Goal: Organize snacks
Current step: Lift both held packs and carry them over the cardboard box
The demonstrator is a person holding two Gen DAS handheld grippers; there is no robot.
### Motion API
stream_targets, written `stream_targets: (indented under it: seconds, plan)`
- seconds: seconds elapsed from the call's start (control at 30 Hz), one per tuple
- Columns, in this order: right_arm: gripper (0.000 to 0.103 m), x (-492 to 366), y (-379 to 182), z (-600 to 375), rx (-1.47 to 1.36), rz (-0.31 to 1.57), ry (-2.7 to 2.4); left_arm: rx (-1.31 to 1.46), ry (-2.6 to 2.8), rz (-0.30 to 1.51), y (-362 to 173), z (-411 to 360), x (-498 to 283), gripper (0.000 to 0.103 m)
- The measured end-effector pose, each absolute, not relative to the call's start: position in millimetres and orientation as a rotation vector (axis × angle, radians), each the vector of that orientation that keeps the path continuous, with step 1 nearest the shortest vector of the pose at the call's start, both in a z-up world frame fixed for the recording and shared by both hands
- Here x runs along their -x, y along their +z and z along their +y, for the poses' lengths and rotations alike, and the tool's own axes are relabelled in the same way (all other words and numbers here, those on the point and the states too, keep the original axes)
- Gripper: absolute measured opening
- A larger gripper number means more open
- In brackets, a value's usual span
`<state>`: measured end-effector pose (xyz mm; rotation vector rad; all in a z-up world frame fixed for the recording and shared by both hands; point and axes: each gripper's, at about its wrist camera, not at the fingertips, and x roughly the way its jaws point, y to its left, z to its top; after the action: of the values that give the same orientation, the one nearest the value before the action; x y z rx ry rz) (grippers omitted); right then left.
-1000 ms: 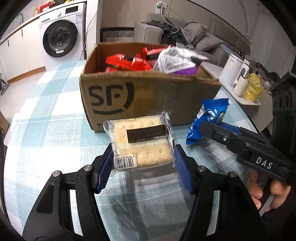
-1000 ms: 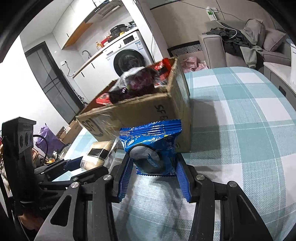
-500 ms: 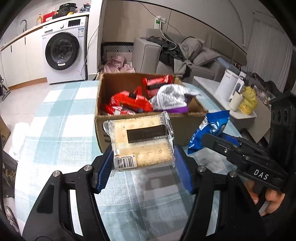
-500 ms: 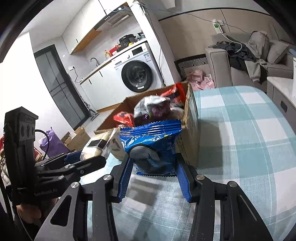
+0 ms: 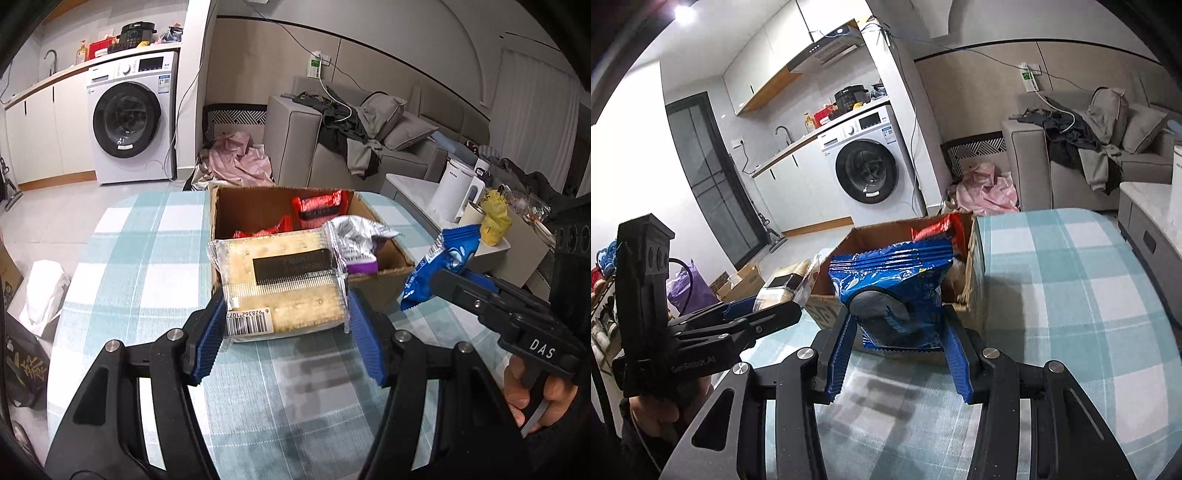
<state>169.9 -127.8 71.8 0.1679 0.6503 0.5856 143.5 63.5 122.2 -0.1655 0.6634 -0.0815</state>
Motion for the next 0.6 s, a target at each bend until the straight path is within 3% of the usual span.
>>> stream_targets:
  seconds: [0.6]
  plan:
    - [0.047,-198,84,-117,-0.167,0.659,0.526,0.135,-0.060,0.641,128,68,-187,0.061]
